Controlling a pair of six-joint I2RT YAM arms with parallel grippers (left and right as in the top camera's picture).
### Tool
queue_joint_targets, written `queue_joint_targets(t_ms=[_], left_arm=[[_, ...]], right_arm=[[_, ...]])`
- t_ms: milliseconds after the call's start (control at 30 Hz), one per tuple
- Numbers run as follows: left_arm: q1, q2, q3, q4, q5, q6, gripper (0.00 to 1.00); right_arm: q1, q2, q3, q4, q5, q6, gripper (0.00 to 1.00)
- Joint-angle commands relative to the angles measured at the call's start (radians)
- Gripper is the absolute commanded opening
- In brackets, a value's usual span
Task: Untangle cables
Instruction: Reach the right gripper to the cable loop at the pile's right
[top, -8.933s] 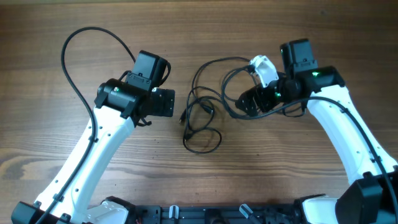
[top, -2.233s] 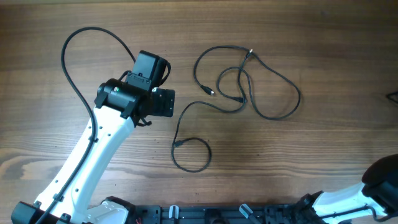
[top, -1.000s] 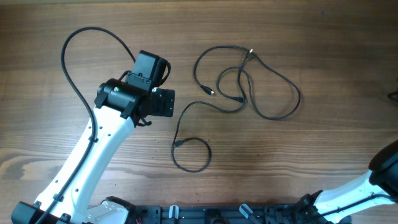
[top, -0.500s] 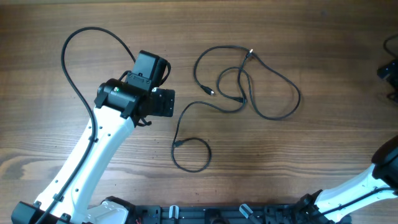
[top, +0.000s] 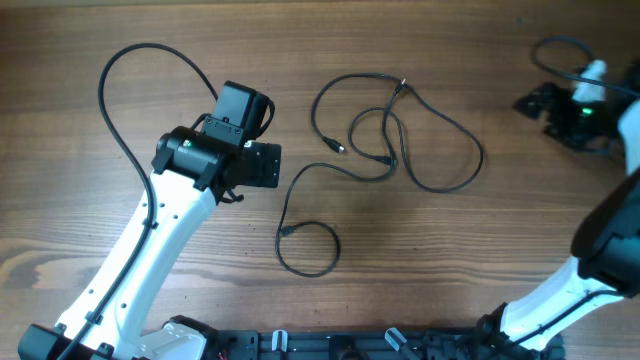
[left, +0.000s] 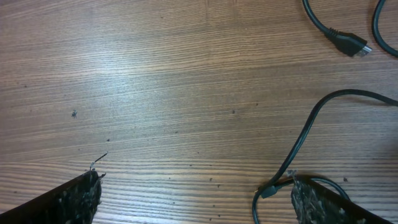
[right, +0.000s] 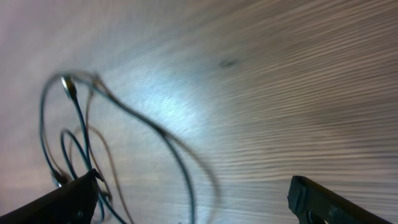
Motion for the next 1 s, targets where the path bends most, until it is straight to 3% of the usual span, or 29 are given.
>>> queue_joint_targets(t_ms=[0, 133, 567, 800, 933, 967], left_arm=[[0.004, -0.014, -0.001, 0.000, 0.002, 0.013, 1.00], [0.004, -0.014, -0.001, 0.000, 0.002, 0.013, 1.00], [0.004, -0.014, -0.001, 0.000, 0.002, 0.013, 1.00], [0.004, -0.014, -0.001, 0.000, 0.002, 0.013, 1.00], [0.004, -0.014, -0.001, 0.000, 0.002, 0.013, 1.00], [0.004, -0.014, -0.001, 0.000, 0.002, 0.013, 1.00]], right_arm=[[0.095, 0.009, 0.001, -0.039, 0.148, -0.010, 1.00], [0.166, 0.018, -0.020, -0.071, 0.259, -0.048, 1.00], [0.182, 0.020, -0.303, 0.056, 0.137, -0.065, 1.00], [0.182, 0.020, -0.326, 0.102, 0.071, -0.061, 0.51], [0.182, 0.020, -0.326, 0.103, 0.071, -0.062, 0.37], [0.182, 0.020, -0.326, 0.106, 0.071, -0.061, 0.25]])
